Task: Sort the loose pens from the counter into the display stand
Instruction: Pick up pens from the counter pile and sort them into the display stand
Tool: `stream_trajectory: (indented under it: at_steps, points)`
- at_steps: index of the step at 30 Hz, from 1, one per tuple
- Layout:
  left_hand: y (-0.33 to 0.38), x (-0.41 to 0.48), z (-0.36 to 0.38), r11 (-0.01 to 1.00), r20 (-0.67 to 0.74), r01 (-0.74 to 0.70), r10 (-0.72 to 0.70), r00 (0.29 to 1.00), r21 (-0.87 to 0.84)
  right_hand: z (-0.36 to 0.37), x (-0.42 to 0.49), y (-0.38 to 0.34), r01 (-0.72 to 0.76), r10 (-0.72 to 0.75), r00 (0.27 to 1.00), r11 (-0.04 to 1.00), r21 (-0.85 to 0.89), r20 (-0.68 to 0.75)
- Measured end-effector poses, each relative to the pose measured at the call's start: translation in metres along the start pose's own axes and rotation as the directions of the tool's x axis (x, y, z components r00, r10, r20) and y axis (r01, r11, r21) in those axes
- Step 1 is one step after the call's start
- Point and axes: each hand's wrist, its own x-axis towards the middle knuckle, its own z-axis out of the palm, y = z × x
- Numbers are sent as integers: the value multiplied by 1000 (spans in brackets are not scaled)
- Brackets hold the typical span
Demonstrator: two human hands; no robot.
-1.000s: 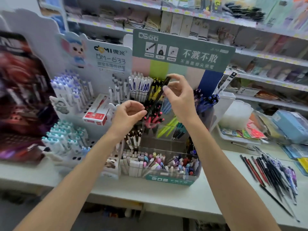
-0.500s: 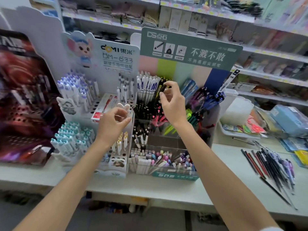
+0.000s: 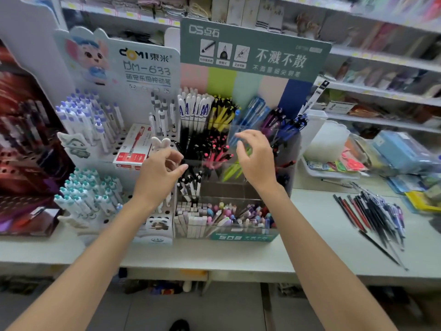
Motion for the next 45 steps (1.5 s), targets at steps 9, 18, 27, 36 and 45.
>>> stream_trajectory:
  at_steps: [9, 18, 27, 36, 45]
  points:
    - [113, -13, 135, 924, 243, -349, 306, 921, 159, -171, -81, 131, -296, 341, 935, 900, -320, 95]
    - [204, -104, 371, 837, 585, -459, 219, 781, 300, -326, -224, 279, -347, 710, 606, 642, -683, 359]
    - [212, -107, 497, 876, 625, -312, 15, 780, 368, -374, -240, 396, -363, 733, 549, 642, -675, 401]
    - [195, -81, 593, 928, 554, 14, -235, 799, 373, -331, -215, 464, -314, 611, 554, 782, -538, 566]
    - [178, -62, 619, 897, 435, 262, -407, 803, 357, -311, -184, 499, -415, 508, 666, 861, -295, 546]
